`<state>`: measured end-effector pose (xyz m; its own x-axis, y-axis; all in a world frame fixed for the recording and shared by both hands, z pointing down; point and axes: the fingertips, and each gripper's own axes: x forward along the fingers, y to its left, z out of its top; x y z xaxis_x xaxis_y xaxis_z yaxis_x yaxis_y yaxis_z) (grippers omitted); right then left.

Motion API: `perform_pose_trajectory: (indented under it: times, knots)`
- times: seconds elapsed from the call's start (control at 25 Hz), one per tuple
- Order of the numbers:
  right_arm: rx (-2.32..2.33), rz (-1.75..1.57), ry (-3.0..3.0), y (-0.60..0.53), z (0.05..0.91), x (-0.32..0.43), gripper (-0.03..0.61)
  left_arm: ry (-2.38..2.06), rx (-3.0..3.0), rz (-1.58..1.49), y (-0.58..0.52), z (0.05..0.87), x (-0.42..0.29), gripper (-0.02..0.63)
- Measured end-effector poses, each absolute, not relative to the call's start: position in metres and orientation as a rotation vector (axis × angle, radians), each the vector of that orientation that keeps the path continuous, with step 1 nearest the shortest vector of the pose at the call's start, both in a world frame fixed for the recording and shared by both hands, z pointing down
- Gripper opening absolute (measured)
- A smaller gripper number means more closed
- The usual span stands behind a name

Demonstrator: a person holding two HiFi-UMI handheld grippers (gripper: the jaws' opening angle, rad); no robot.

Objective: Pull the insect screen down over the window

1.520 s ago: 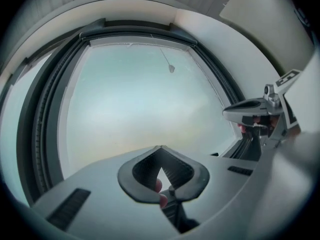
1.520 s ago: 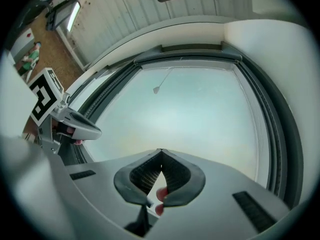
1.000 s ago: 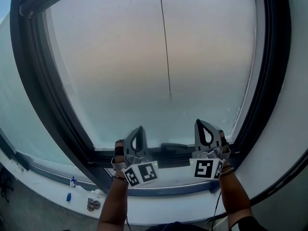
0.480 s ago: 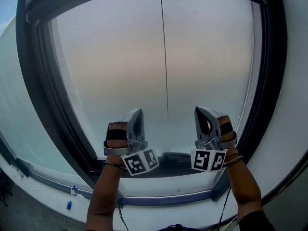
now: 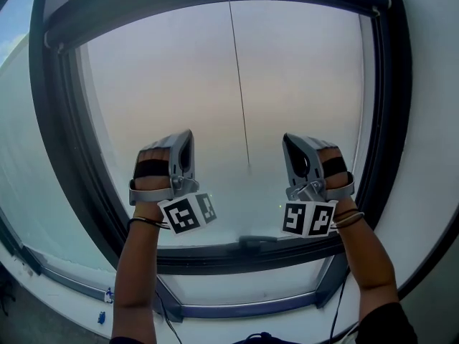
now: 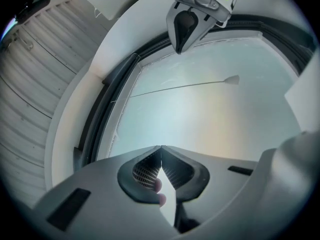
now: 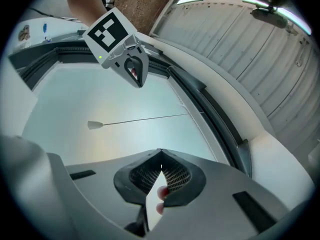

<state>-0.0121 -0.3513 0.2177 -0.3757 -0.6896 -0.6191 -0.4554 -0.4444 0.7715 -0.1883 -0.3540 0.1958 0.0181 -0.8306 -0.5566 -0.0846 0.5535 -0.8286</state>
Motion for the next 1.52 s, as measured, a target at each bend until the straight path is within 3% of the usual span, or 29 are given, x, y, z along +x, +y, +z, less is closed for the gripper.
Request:
perform_pose_trajectory:
  times: [0.52,1.2,1.32,1.52]
  knots:
    - [1.619,-2.002,-1.233,-0.352,0.129,-0.010,0.003,1.519,-0.633,-0.677,-0.340,0.093,-0.226,0.003]
    - [1.628,-2.064,-0.945,-0.346,0.021,-0.023,0.005,1.515,-0.634,-0.539,-0.311,-0.014,-0.197,0.005]
    - [1.640,-2.069,-0.962,-0.340,-0.004,-0.026,0.005,1.492,-0.598,-0.549,-0.308,-0.029,-0.188,0.091]
    - [1.647,-2.000,-1.012,-0.345,-0.035,-0.022,0.074,1.515,-0.565,-0.637,-0.321,-0.048,-0.192,0.148]
